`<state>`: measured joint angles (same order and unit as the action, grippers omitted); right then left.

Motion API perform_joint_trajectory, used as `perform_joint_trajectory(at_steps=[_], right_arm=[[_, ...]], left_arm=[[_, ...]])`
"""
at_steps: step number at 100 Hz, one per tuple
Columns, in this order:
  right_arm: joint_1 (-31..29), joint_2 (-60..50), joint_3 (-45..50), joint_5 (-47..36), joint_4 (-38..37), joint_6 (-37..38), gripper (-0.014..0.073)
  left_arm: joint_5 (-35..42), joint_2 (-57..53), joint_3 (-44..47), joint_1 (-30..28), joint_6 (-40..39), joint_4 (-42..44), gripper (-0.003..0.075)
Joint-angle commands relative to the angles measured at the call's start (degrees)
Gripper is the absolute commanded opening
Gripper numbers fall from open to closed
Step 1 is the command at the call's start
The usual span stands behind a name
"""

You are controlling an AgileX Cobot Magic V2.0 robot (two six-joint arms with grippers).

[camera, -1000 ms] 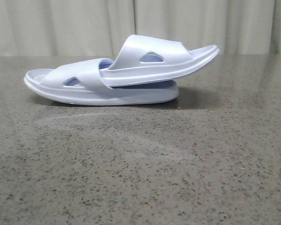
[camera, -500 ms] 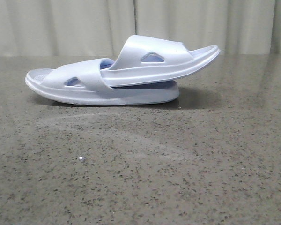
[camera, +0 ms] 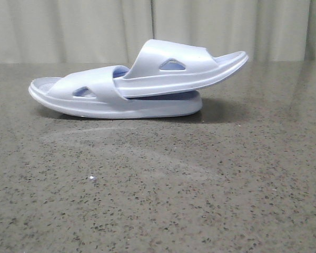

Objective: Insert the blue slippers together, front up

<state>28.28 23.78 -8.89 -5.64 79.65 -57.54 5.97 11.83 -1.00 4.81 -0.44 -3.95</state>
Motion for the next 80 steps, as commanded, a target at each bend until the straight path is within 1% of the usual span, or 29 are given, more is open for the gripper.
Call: perform_joint_trajectory(at_steps=[1,6,9,12,28,43,80], right_arm=[[-0.1,0.0,-1.6,-0.7,-0.4,-0.5,-0.0089],[-0.1,0.0,-1.6,-0.7,-0.4,-0.5,-0.0089],[-0.1,0.0,-1.6,-0.7,-0.4,-0.5,-0.0089],[-0.1,0.0,-1.6,-0.7,-0.4,-0.5,-0.0089],[-0.1,0.0,-1.6,-0.7,-0.4,-0.5,-0.0089],[-0.1,0.0,-1.6,-0.7,-0.4,-0.5,-0.0089],[-0.1,0.0,-1.6,-0.5,-0.4,-0.5,-0.0089]], left_arm=[[3.8,-1.4,0.4,-2.6,-1.0,0.7,0.0015],[3.8,-2.5,1.8,-3.7,-1.0,0.7,0.0015],[1.0,-3.4,1.6,-4.4,-1.0,0.7,0.0015],[-0.3,-3.9,1.6,-4.9,-1.0,0.7,0.0015],[-4.2,-7.4,1.8,-7.9,-1.0,0.7,0.0015],[-10.8,-14.1,1.8,-8.5,-1.0,0.7,0.0015],[-10.9,-13.2,1.7,-8.7,-1.0,1.6,0.0015]])
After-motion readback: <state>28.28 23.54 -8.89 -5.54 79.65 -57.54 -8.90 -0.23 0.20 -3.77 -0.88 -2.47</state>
